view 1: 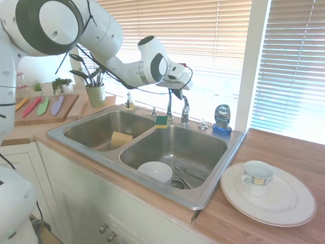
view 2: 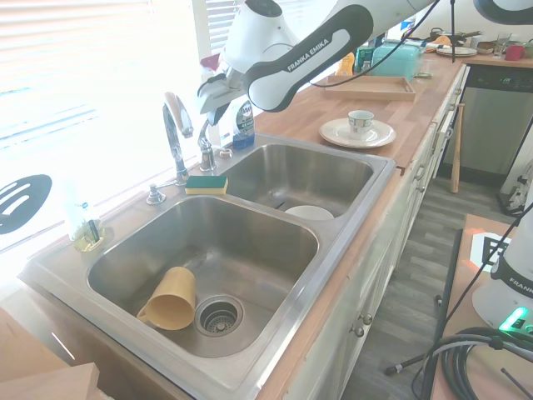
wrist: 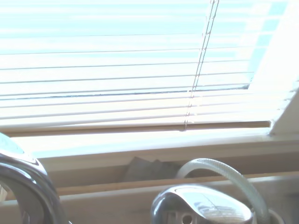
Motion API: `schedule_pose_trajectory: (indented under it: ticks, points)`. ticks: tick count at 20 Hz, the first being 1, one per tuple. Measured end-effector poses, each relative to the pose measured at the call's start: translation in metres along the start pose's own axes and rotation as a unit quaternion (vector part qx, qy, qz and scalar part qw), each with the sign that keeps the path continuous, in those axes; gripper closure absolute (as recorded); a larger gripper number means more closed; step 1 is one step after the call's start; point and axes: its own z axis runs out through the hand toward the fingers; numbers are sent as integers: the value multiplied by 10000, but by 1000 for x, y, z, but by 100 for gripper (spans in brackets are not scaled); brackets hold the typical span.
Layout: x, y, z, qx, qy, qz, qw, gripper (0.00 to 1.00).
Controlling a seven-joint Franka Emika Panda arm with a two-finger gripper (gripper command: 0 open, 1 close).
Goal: Turn on the faucet
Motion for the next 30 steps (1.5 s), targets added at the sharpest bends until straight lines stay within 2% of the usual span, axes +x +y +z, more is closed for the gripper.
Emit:
schedule_pose_trajectory:
  ticks: [2,5,8,9,12,14,18,24,25,30]
  points:
    - [-4,6,8,-236,-180,-35,9996,100]
    - [-14,17,19,-675,-593,-124,9959,100]
    - [-20,26,23,-904,-835,-52,9924,100]
    - [-24,31,24,-1004,-966,-17,9902,100]
    - [-44,52,17,-1531,-1457,13,9774,100]
    - [-61,66,4,-1717,-1662,-28,9710,100]
    - [-91,98,-33,-1854,-1878,-78,9645,100]
    - [-129,143,-93,-1933,-1978,-71,9610,100]
    - [-134,149,-100,-1939,-1975,-76,9609,0]
    - [-154,172,-122,-1959,-1971,-45,9606,0]
